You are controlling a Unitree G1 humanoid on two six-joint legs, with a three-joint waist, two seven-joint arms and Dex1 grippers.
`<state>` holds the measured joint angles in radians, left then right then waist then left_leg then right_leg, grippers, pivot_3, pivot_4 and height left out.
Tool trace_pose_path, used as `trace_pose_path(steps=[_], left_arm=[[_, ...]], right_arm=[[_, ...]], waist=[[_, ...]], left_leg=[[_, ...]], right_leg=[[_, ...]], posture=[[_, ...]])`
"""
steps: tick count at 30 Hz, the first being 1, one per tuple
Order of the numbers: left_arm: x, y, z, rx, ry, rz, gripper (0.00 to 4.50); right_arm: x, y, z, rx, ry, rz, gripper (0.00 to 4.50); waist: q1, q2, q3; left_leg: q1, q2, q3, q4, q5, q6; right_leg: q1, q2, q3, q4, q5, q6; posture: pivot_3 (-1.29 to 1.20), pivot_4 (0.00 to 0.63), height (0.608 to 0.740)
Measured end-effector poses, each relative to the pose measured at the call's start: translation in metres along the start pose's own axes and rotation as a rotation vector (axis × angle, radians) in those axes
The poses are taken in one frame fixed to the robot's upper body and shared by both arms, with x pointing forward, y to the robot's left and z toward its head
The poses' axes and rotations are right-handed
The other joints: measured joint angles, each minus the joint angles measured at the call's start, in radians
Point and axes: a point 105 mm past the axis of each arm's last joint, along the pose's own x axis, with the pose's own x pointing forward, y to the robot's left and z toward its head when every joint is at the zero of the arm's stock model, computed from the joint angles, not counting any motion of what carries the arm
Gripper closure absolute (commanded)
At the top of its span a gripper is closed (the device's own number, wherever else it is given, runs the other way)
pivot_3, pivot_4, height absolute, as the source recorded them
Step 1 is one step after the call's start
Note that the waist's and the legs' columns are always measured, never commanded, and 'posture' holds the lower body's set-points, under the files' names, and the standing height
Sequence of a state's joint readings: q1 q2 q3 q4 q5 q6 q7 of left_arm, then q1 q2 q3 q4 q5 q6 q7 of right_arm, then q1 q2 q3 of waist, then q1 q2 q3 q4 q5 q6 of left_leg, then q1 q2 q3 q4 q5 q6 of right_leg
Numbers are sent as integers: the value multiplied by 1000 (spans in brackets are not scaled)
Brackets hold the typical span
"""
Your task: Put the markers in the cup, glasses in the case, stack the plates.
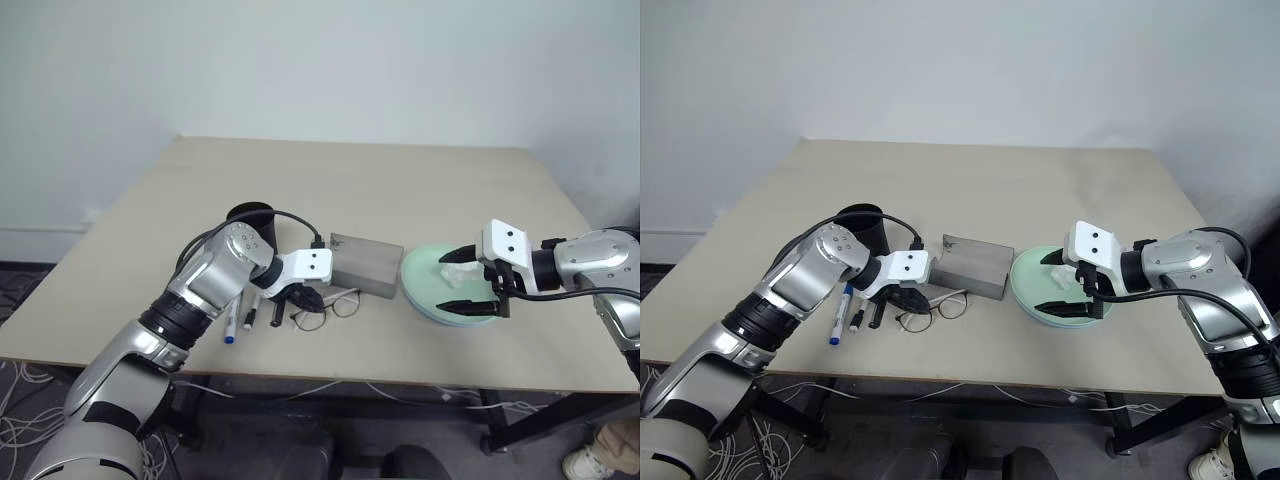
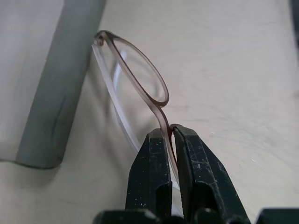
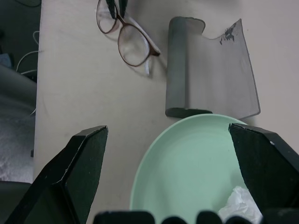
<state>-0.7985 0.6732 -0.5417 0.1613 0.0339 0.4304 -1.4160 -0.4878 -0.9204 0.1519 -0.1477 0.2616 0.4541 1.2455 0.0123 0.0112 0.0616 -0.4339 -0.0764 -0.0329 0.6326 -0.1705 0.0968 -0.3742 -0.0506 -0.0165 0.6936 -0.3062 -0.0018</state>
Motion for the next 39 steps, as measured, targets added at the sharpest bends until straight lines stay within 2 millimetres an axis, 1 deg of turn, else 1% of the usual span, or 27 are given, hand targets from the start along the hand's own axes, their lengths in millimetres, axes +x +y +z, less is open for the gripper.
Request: trace_pose_path(steps=[2,5,7,11,15,17,20,24,27,30,34,39], left_arm=[[-9,7,5,38,-31,14,4374],[-27,25,12,77,-44,78,4374],[-31,32,17,107,-69,98,4374],[-27,41,23,153,-115,105,4374],[-19,52,26,212,-148,127,4374],[-15,56,28,243,-158,142,4374],[-9,68,30,287,-154,203,4374],[-9,84,31,352,-120,292,4374],[-5,87,29,371,-107,312,4374],[3,85,26,380,-105,305,4374],[12,80,32,409,-148,282,4374],[12,77,35,426,-182,262,4374]], right_arm=[[0,0,0,1,0,0,0],[2,0,1,-5,1,1,0],[2,0,0,-5,1,1,0],[3,0,1,-9,-1,6,0],[4,0,1,-9,-2,6,0],[4,0,1,-9,-3,6,0],[4,0,1,-5,-3,6,0],[5,1,0,-1,-2,3,0],[5,3,1,-1,0,3,0],[6,7,-2,8,5,7,0],[6,8,-1,10,6,4,0],[4,9,1,12,-2,-2,0]], waist=[[0,0,0],[1,0,0],[1,0,0],[1,0,0],[1,0,0],[1,0,0],[2,-1,0],[2,-1,0],[2,-1,0],[2,-1,0],[2,-1,0],[2,-1,0]], left_leg=[[0,0,0,0,0,0],[-1,0,0,0,0,0],[-1,-1,0,1,0,0],[-2,-1,0,1,1,2],[-5,-1,0,2,1,3],[-11,0,-1,5,2,3],[-18,-1,-1,9,3,6],[-22,-2,0,12,3,8],[-24,-3,-1,13,3,9],[-28,-3,-1,16,3,10],[-29,-3,-1,18,3,11],[-29,-3,-1,19,3,11]], right_leg=[[0,0,0,0,0,0],[0,0,0,-1,0,0],[0,0,0,-1,0,0],[-1,0,0,-1,0,1],[-3,0,-1,-1,0,1],[-7,0,-1,0,0,1],[-13,1,-1,1,3,4],[-15,0,0,1,5,8],[-16,0,0,1,6,10],[-19,0,-1,1,8,11],[-19,0,0,1,9,13],[-19,0,0,1,11,13]], posture=[[0,0,709],[0,0,709],[0,0,709],[0,0,709],[0,0,709],[0,0,709],[0,0,709],[0,0,709],[0,0,709],[0,0,709],[0,0,709],[0,0,709]])
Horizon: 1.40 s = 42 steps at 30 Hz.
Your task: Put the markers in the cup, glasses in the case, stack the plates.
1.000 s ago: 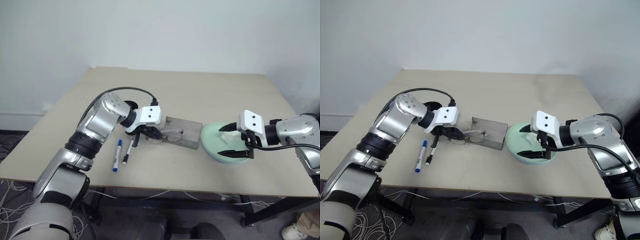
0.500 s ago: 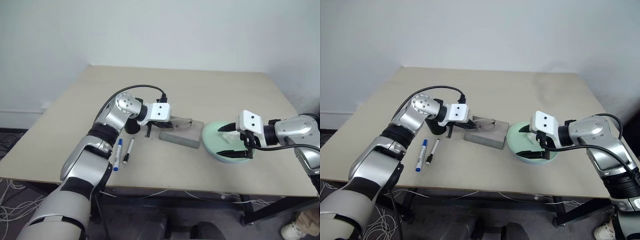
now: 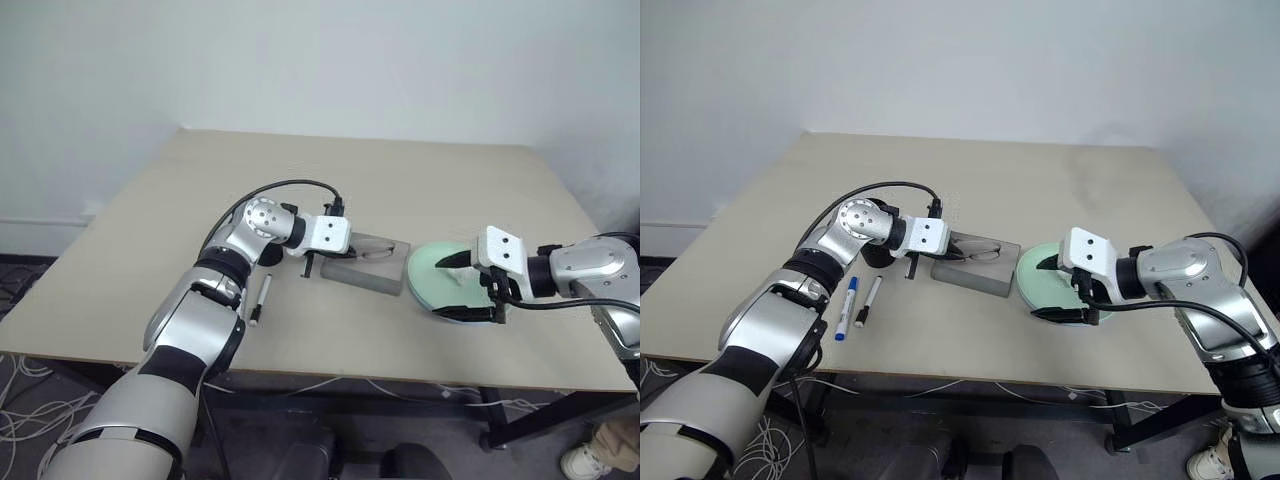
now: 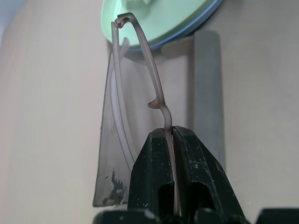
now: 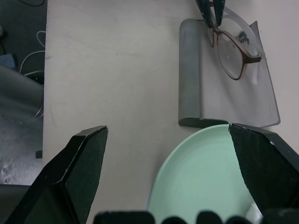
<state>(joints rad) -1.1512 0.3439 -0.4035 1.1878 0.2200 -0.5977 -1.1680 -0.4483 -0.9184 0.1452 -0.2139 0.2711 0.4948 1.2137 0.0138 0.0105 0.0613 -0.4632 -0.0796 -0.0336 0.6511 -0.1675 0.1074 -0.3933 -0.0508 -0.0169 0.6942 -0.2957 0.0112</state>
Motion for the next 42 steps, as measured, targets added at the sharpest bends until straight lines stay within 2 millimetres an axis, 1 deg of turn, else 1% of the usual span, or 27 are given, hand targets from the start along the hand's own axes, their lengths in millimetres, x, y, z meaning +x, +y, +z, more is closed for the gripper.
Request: trace_pose_path(steps=[4,14,22,33,42], left_arm=[[1,-3,0,1,-4,-17,4374],[3,-9,-11,-14,39,-25,4374],[3,-13,-12,-21,42,-54,4374],[-13,-22,-16,-129,5,-149,4374],[-17,-22,-15,-177,-12,-169,4374]], right_arm=[[0,0,0,3,0,-6,0],[2,3,-3,12,1,-2,0],[2,4,-3,14,2,-4,0],[3,4,-3,11,2,-9,0],[3,4,-3,11,1,-10,0]], waist=[[-1,0,0],[0,0,0],[-1,0,0],[-1,0,0],[-1,0,0]], left_leg=[[0,0,0,0,0,0],[0,0,0,2,0,1],[0,0,0,3,0,1],[0,0,0,4,0,1],[0,0,0,5,0,1]], right_leg=[[0,0,0,0,1,0],[0,0,0,0,1,1],[0,0,0,0,2,1],[1,0,0,0,2,1],[1,1,0,1,2,1]], posture=[[0,0,709],[0,0,709],[0,0,709],[0,0,709],[0,0,709]])
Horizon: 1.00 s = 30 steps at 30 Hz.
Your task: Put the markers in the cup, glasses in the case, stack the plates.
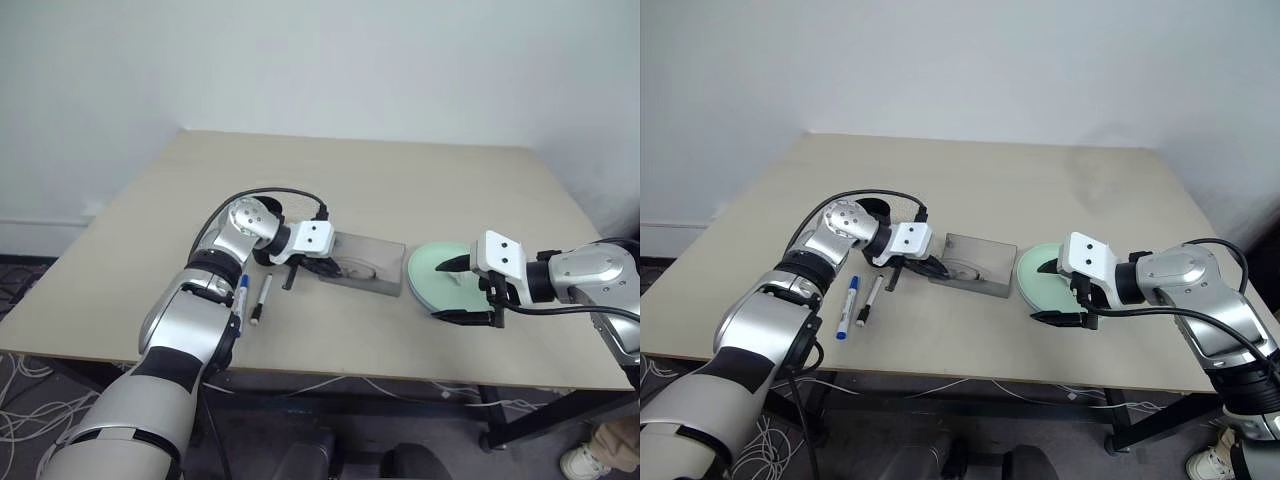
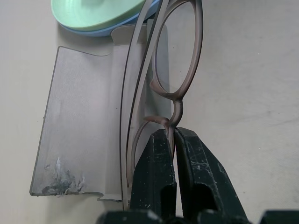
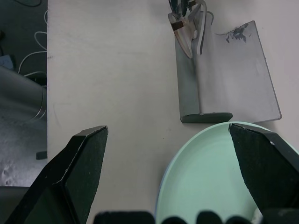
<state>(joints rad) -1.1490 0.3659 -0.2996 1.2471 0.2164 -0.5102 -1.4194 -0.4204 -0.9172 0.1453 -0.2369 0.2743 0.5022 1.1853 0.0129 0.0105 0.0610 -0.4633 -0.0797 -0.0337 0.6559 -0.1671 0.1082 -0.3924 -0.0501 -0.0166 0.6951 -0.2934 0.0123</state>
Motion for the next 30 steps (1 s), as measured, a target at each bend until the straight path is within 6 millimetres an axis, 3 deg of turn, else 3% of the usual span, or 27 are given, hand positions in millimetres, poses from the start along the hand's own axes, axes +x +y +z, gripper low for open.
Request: trace_pose_path(steps=[10,21,30], left_arm=[[0,23,11,42,12,151,4374],[4,26,8,57,36,188,4374],[-5,44,10,93,91,296,4374]], right_arm=[[0,0,0,0,0,0,0],[0,0,0,2,1,0,0],[0,0,0,1,0,-1,0]], waist=[[0,0,0],[0,0,0],[0,0,0]], left_leg=[[0,0,0,3,0,0],[0,-1,0,3,0,0],[0,-1,0,3,0,0]], right_leg=[[1,0,1,0,3,3],[1,0,1,0,6,4],[0,0,1,0,6,4]], posture=[[0,0,709],[0,0,709],[0,0,709]])
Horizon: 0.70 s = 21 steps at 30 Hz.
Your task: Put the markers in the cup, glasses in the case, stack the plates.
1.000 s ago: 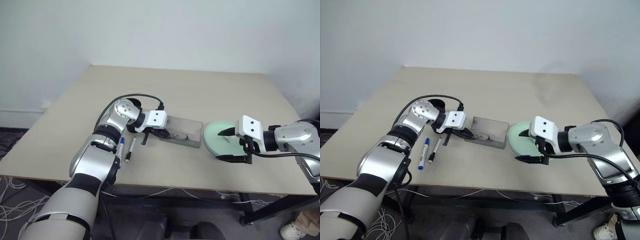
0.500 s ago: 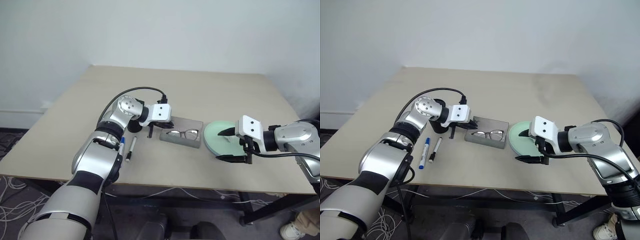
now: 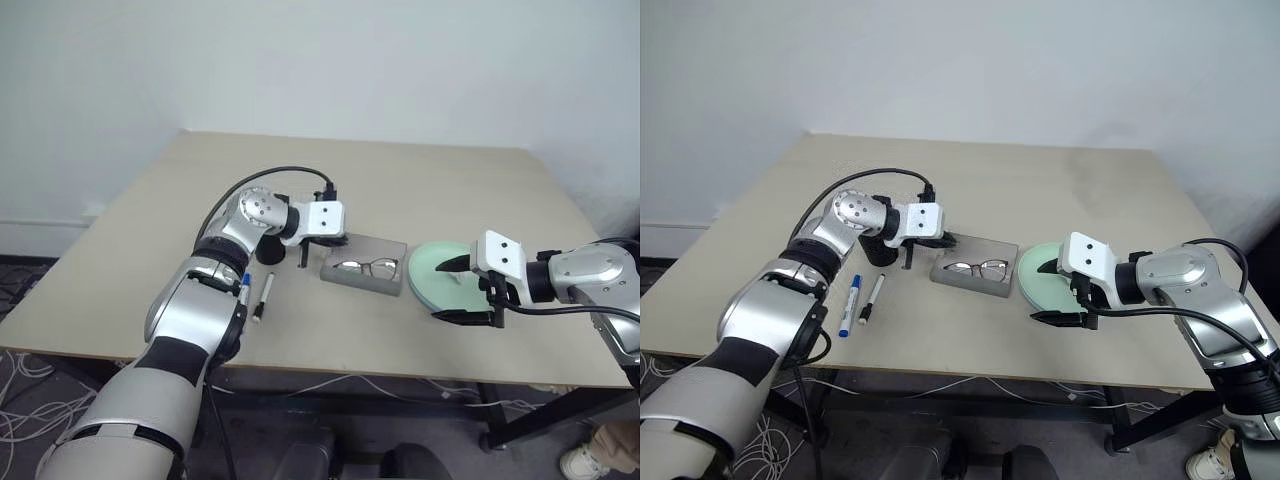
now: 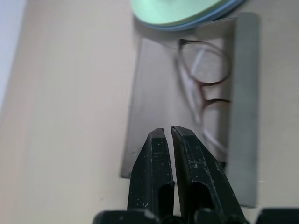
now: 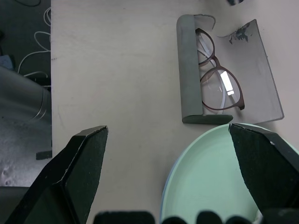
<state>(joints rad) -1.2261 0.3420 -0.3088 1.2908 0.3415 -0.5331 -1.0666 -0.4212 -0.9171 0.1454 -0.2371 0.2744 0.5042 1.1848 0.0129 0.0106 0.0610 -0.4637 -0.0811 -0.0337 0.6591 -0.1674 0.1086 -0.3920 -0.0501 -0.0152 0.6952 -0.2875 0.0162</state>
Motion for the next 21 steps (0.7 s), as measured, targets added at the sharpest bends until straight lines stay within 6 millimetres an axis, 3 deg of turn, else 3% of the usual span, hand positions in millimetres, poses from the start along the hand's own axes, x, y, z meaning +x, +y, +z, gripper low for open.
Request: trace_pose_path(steps=[8,14,21], left_arm=[[-13,-7,-16,17,65,-64,4374],[-11,-29,-24,-17,56,-174,4374],[-12,-36,-25,-32,56,-224,4443]], right_arm=[[0,-1,0,2,-1,-5,0],[2,-1,2,3,-9,-3,0],[3,0,2,9,-11,-1,0]], waist=[[0,0,0],[0,0,0],[0,0,0]], left_leg=[[0,0,0,0,0,0],[0,0,0,0,0,0],[0,-1,0,-1,0,0]], right_leg=[[0,0,0,0,0,0],[0,0,0,0,0,0],[0,0,0,0,0,0]], posture=[[0,0,709],[0,0,709],[0,0,709]])
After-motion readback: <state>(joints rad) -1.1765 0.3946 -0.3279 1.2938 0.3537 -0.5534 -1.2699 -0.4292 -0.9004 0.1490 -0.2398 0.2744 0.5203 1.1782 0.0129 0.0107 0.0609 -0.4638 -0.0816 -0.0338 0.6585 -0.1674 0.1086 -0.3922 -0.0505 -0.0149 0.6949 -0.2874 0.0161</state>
